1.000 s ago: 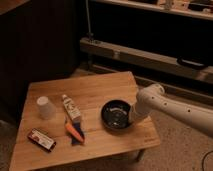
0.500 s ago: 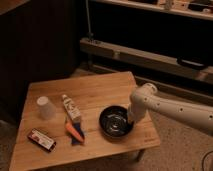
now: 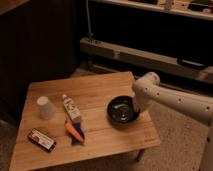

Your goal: Drag the ceramic bowl in a circle

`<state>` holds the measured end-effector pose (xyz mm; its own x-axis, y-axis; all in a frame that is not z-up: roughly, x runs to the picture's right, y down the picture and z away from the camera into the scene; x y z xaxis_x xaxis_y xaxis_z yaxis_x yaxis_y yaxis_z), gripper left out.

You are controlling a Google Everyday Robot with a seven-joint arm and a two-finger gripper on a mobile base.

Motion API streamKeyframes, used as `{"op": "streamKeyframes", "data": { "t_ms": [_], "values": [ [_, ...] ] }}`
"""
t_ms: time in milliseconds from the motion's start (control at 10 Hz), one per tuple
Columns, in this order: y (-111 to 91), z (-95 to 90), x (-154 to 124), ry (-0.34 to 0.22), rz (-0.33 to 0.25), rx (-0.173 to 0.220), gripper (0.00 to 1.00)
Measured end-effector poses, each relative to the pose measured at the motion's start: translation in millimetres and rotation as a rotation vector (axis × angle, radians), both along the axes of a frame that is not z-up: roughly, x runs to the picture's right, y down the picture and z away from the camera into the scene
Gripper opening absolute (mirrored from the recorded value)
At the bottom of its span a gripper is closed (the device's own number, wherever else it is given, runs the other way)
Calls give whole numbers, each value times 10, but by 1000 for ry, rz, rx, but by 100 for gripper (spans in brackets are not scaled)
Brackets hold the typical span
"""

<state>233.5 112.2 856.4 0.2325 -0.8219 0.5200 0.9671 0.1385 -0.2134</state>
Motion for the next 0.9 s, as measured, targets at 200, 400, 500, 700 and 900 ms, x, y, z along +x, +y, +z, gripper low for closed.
{"op": "streamKeyframes", "data": {
  "t_ms": [200, 400, 500, 700, 900],
  "values": [
    [110, 143, 10, 14, 8, -18, 0],
    [135, 177, -185, -3, -19, -9, 0],
    [82, 177, -434, -30, -47, 5, 0],
    [-2, 117, -769, -66, -81, 38, 0],
    [-38, -36, -1082, -115, -136, 82, 0]
  ]
}}
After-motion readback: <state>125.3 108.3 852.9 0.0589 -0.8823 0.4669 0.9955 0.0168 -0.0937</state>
